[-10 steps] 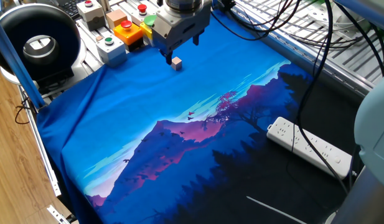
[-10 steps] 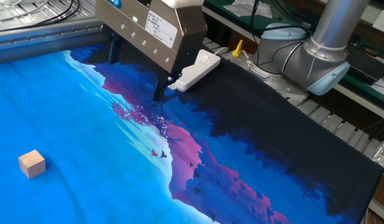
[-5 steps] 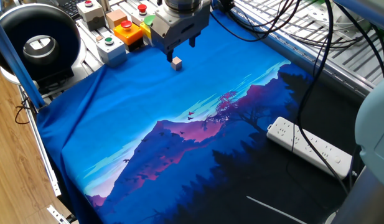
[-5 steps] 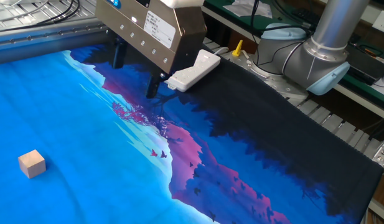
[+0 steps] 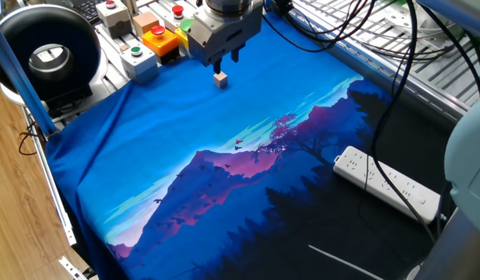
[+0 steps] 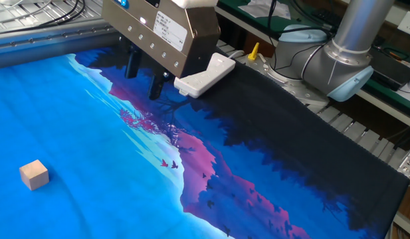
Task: Approach and touch the side of the small block
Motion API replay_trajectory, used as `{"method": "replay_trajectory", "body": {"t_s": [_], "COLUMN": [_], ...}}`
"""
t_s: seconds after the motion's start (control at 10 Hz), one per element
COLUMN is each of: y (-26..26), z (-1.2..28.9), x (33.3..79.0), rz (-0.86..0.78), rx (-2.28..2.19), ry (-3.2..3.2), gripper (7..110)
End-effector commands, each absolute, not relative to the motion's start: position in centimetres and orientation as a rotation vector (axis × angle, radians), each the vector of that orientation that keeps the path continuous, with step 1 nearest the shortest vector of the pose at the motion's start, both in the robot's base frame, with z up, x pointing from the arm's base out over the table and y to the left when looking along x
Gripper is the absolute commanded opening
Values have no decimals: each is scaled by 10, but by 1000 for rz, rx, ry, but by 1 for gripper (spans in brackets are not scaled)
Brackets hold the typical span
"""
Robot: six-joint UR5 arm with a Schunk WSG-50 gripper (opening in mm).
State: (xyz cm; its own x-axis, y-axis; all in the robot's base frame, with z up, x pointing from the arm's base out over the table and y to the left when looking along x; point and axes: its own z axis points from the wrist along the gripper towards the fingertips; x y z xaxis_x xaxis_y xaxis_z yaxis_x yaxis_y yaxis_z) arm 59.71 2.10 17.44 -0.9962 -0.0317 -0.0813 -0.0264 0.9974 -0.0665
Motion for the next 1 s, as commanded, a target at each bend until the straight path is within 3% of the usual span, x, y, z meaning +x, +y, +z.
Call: {"method": "replay_trajectory", "body": {"t_s": [0.0, 0.2, 0.9], "y": [16, 12, 15], "z": [169, 147, 145], "x": [600, 613, 617], "rz": [-80, -53, -55], "rx": [-46, -66, -57], "ry": [3046, 3008, 2996], "gripper": [7, 7, 7]}}
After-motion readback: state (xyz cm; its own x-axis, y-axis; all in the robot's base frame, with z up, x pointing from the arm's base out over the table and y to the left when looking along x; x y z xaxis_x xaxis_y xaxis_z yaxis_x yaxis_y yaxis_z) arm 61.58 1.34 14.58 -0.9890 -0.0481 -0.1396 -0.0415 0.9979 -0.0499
